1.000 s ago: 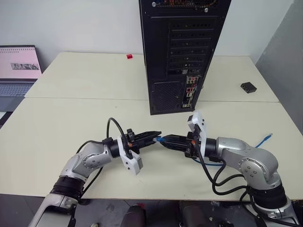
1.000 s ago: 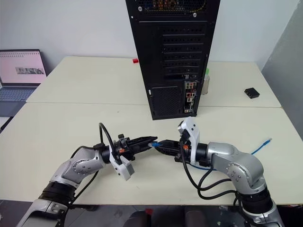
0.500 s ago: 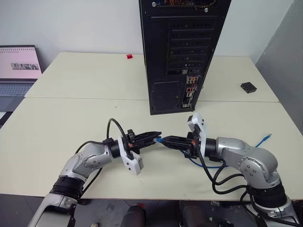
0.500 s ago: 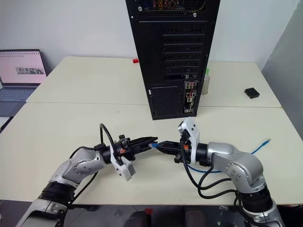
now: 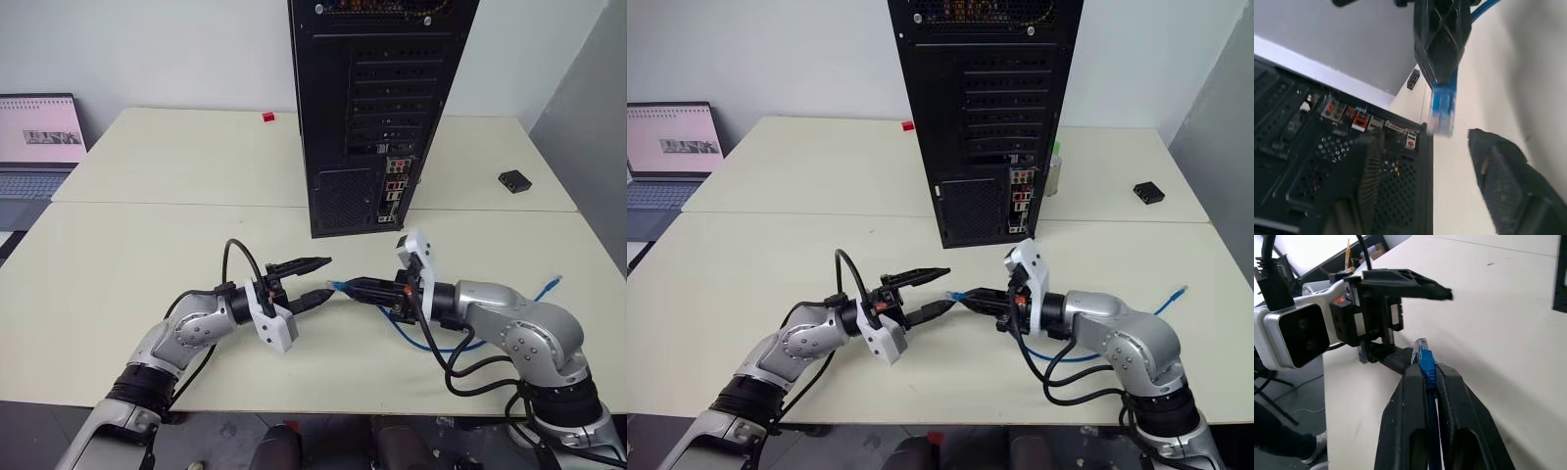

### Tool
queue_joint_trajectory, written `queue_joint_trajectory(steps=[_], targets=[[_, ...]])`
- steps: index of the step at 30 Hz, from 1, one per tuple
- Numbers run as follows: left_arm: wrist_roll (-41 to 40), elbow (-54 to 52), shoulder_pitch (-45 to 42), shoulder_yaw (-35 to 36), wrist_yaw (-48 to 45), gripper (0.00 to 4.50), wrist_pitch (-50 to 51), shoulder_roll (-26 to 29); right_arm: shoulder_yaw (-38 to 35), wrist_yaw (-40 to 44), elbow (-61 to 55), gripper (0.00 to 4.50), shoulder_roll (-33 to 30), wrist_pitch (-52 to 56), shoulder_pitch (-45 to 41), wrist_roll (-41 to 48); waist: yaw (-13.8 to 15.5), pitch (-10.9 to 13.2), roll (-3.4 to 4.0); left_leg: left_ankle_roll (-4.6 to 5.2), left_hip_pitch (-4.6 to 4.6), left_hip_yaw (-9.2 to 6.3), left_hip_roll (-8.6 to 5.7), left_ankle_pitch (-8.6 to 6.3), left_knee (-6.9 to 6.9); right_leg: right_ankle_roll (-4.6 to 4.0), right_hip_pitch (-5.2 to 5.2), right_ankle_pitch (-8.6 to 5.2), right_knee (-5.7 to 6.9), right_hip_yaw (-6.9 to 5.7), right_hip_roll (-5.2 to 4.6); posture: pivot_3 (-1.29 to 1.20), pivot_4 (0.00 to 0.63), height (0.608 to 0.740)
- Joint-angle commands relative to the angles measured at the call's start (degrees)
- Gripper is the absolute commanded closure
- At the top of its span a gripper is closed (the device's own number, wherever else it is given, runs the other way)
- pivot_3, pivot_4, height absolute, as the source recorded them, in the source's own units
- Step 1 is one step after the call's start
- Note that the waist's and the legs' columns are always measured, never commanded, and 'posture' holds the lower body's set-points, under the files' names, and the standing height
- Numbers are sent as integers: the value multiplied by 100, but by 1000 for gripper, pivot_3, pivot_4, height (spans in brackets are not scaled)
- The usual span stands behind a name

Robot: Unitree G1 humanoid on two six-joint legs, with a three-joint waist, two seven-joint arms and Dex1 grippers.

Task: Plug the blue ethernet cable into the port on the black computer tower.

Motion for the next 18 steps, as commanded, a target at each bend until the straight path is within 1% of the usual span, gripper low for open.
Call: queue_joint_trajectory(steps=[1,2,3,6,9,10,12,15,18], targets=[[-511,-143,105,197,-74,351,488,41,-527,-202,-309,4500,-110,-98,56,140,1,0,0,0,0,1,0,0,0,0,0,0,0,1,0,0,150,740],[-649,-210,144,192,-152,139,648,44,-614,-303,-332,4500,-115,-129,70,85,0,0,0,0,0,0,0,0,0,0,0,0,0,0,0,0,150,740],[-838,-324,217,190,-241,47,897,29,-720,-456,-353,4500,-79,-136,78,49,0,0,0,0,0,0,0,0,0,0,0,0,0,1,0,0,150,740],[-1653,-856,493,223,-538,47,2164,-144,-908,-1004,-427,4500,82,-195,45,-159,-11,0,0,0,0,0,1,0,-1,0,0,0,1,1,1,0,150,740],[-2495,-1720,747,203,-842,47,3885,-305,-839,-1759,-476,4500,369,-328,-53,-633,-8,0,0,0,-1,-1,3,0,-1,0,0,0,3,0,1,0,150,740],[-2850,-2122,801,165,-933,47,4584,-334,-780,-2125,-476,4500,536,-390,-115,-876,-11,0,0,0,-1,-2,3,0,-1,0,-1,0,4,0,1,0,150,740],[-3295,-2775,830,121,-1018,47,5604,-369,-710,-2754,-462,4500,897,-477,-214,-1266,-18,0,0,0,-2,-2,3,0,-1,1,-1,0,5,1,2,0,150,740],[-3441,-3332,732,126,-973,47,6516,-442,-549,-3180,-474,4500,1221,-564,-294,-1628,-19,0,0,-1,-1,-3,3,0,-1,1,-2,-1,4,2,4,0,150,740],[-3024,-3637,386,-70,-646,47,7296,-611,-361,-3709,-385,4500,1605,-696,-443,-2072,-18,0,0,-1,-1,-2,0,1,-2,1,-2,-1,3,4,4,0,150,740]])
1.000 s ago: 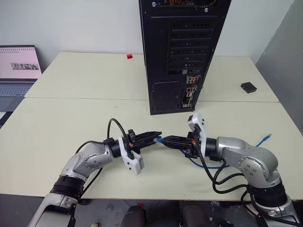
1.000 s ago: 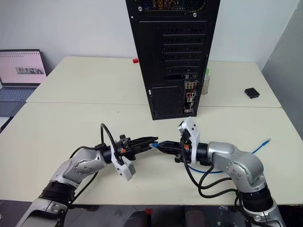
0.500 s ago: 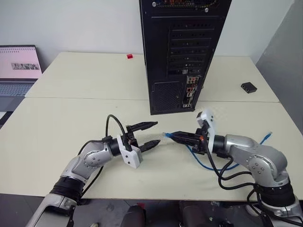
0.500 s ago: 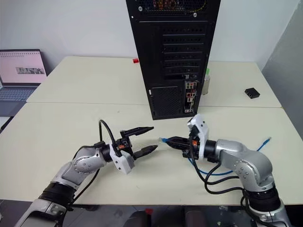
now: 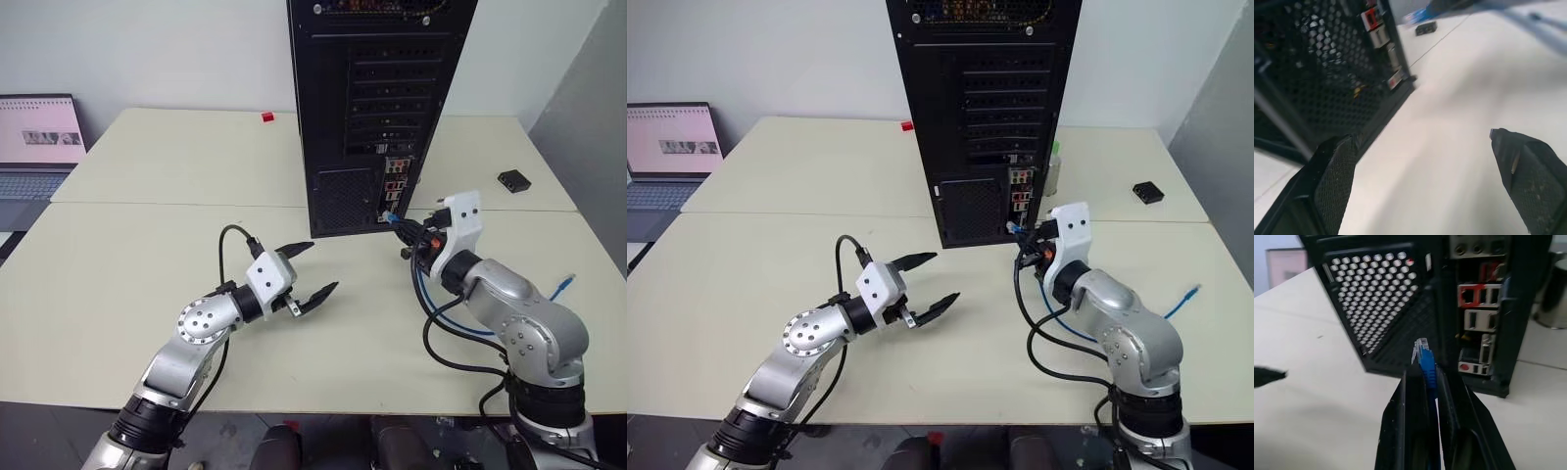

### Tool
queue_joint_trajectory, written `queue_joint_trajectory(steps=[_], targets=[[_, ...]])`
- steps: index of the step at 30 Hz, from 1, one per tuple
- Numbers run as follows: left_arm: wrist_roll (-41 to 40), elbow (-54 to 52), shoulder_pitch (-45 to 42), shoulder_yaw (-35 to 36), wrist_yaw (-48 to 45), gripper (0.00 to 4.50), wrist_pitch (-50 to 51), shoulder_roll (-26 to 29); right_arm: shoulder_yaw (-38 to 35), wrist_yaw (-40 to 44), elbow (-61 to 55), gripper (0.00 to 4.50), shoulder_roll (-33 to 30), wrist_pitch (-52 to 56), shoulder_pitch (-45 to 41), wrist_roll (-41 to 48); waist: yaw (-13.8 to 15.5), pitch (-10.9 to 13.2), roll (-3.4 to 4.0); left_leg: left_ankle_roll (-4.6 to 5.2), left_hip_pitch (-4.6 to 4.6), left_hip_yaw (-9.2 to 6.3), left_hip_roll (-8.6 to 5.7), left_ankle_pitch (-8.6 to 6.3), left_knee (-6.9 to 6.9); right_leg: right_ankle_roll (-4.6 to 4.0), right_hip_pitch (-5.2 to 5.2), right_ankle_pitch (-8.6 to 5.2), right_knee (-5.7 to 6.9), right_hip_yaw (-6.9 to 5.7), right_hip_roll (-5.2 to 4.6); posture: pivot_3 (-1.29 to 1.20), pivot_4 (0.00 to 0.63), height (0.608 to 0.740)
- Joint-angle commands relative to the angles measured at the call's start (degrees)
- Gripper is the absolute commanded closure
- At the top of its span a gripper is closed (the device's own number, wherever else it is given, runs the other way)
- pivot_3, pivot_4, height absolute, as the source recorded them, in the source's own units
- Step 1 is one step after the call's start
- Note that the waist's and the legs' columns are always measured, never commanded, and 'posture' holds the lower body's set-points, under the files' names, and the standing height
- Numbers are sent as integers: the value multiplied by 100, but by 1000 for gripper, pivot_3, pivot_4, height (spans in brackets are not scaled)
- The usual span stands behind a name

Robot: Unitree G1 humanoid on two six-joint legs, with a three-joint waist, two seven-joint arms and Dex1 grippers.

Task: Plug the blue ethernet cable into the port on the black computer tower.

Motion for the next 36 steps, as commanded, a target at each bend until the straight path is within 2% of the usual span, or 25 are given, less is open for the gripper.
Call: queue_joint_trajectory(steps=[1,7,13,36], targets=[[393,-566,-450,-191,438,47,975,-214,169,-656,-106,4500,412,-314,-273,-526,1,0,0,0,0,-1,0,0,0,0,0,0,0,-1,0,0,150,740],[853,-654,-897,-337,1025,47,1733,-767,316,-1113,86,4500,881,-563,-477,-1055,8,0,0,-1,0,2,0,1,-1,0,-1,0,-2,3,0,0,150,740],[889,-633,-1029,-254,1173,47,2087,-1162,383,-1153,187,4500,1085,-685,-506,-1306,8,0,0,-2,0,4,0,1,-2,-1,-4,0,-2,7,0,0,150,740],[721,-598,-1146,-79,906,47,2233,-1331,461,-1039,67,4500,1275,-669,-360,-1655,8,0,0,-2,-1,5,0,1,-3,-1,-5,0,-2,8,-1,0,150,740]])
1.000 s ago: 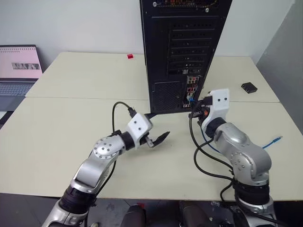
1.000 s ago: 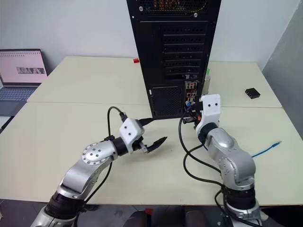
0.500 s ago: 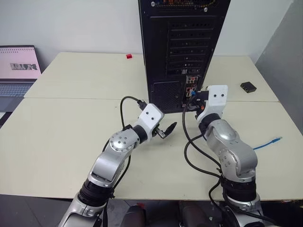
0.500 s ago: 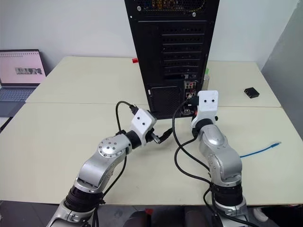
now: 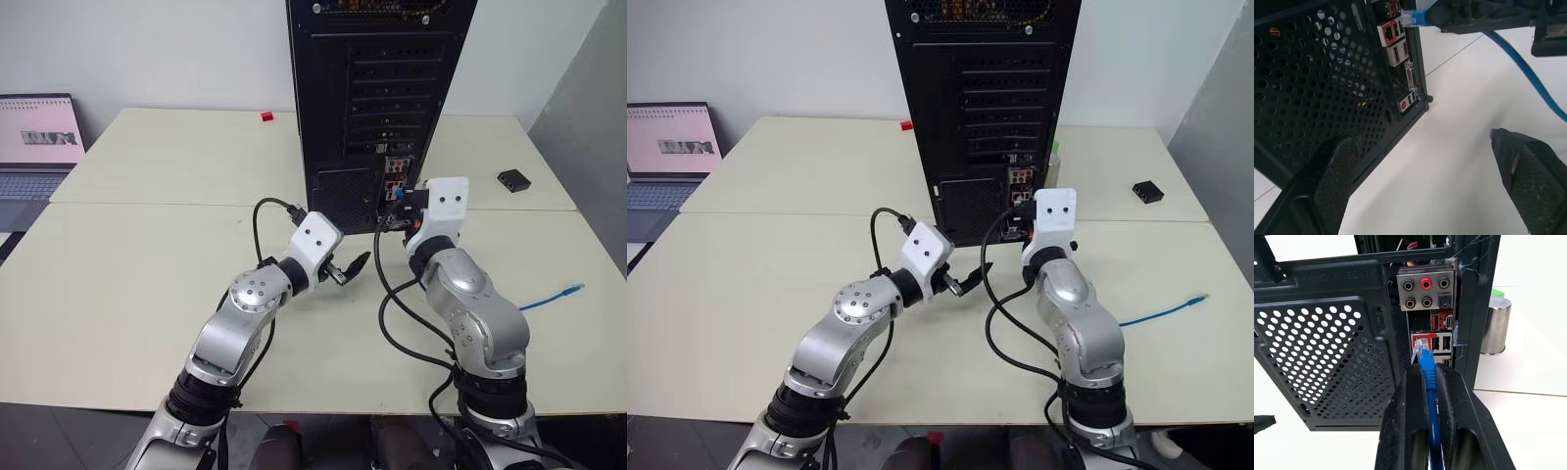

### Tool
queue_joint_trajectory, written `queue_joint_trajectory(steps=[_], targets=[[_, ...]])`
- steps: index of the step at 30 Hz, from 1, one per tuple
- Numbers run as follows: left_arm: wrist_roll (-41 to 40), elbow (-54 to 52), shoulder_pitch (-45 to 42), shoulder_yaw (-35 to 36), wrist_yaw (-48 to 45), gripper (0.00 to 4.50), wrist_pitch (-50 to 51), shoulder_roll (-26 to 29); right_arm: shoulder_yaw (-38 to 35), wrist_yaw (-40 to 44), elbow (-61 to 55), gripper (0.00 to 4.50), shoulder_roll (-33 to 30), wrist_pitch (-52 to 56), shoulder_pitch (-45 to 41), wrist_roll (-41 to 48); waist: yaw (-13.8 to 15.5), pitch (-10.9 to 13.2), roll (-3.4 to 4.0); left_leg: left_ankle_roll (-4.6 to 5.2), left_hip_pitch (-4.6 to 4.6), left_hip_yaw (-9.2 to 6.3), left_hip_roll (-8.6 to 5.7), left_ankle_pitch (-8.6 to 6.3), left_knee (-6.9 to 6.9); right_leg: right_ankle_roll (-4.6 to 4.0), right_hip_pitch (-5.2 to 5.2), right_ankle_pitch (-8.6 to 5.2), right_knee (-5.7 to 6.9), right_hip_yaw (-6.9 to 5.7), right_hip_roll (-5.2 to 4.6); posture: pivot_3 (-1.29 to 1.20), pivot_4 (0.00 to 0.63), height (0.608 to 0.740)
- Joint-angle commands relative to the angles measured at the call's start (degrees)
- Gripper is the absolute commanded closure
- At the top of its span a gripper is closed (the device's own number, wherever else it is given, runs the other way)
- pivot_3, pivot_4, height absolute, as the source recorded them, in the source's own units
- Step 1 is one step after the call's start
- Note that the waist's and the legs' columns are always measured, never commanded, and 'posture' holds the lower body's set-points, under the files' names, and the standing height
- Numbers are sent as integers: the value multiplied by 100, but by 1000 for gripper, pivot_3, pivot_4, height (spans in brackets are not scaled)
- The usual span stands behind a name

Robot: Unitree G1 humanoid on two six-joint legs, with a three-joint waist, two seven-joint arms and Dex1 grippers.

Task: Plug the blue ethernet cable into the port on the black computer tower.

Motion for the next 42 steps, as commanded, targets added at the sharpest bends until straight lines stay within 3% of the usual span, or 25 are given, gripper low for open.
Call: queue_joint_trajectory(steps=[1,18,42], targets=[[-92,-132,-115,197,-63,47,-93,-24,11,33,-234,4500,28,-111,-29,-80,0,0,0,0,0,0,0,0,0,0,0,0,0,1,0,0,150,740],[-587,44,-136,693,-419,47,-552,-256,242,126,-147,4500,105,-214,-5,-314,-1,0,0,-1,-2,1,0,0,-1,0,-1,0,-3,1,-1,0,150,740],[-426,336,-131,619,-593,47,-1037,-187,194,124,423,4500,160,-751,-83,-605,-2,0,0,0,-2,1,0,0,-2,0,-2,0,-4,1,-1,0,150,740]])
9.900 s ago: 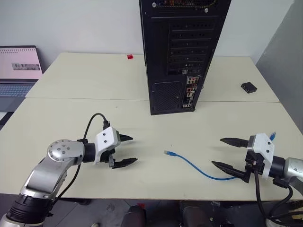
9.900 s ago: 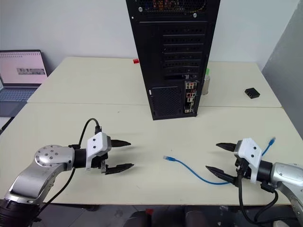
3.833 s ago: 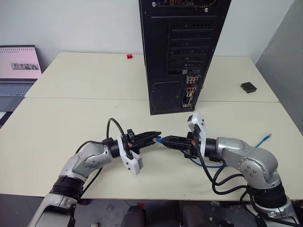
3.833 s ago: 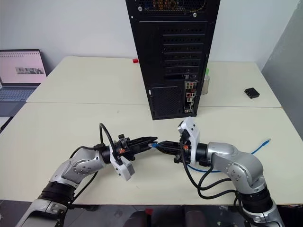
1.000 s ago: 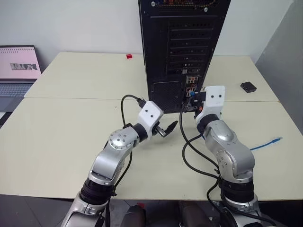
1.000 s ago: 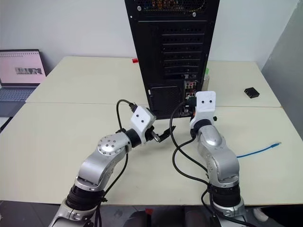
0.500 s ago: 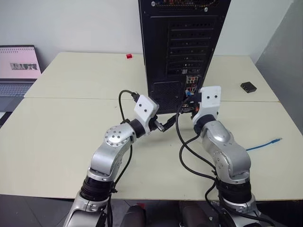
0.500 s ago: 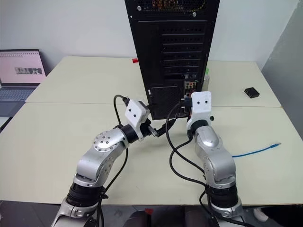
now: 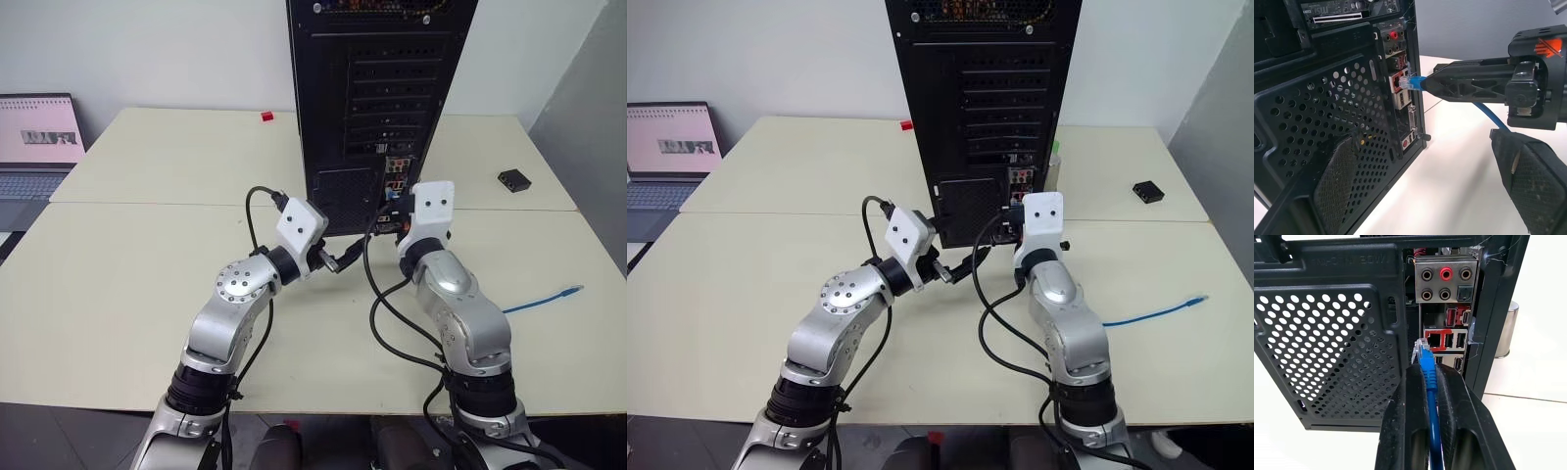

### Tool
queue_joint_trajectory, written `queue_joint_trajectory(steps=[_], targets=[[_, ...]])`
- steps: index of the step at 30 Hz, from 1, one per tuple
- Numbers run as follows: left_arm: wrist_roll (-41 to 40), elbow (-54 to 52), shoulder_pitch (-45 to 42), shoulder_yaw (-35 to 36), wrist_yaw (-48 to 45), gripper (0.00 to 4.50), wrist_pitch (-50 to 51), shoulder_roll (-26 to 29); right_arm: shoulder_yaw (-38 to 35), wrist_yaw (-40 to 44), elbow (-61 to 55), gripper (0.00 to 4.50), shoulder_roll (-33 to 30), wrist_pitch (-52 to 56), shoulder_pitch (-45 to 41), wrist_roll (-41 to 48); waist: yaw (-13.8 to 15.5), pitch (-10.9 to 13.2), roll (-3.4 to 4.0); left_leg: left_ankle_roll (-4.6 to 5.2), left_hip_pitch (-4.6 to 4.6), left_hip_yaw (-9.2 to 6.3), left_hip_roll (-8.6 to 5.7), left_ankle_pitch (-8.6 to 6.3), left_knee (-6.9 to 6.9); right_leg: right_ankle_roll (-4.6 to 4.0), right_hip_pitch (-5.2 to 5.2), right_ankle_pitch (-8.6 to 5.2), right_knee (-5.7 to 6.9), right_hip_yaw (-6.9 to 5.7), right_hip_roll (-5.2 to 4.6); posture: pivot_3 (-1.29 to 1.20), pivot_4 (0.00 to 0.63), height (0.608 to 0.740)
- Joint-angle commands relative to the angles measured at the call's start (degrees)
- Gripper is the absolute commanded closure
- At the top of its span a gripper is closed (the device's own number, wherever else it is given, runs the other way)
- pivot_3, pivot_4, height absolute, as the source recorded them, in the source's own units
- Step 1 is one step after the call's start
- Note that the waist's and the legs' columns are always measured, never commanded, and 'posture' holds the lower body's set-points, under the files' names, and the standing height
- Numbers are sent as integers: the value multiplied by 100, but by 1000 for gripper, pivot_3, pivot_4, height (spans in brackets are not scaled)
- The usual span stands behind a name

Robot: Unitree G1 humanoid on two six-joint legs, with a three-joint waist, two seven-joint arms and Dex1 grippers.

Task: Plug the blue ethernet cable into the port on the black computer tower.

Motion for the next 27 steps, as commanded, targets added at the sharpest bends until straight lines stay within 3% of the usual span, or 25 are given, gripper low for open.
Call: queue_joint_trajectory(steps=[1,27], targets=[[18,-101,-35,-3,6,47,-135,4,-59,12,-79,4500,45,-184,-109,-65,0,0,0,0,0,0,0,0,0,0,0,0,0,0,0,0,150,740],[47,-172,26,-44,1,47,-75,14,-80,-34,257,4500,119,-480,-272,-265,-1,0,0,0,0,0,0,0,-1,0,0,0,-1,0,0,0,150,740]])
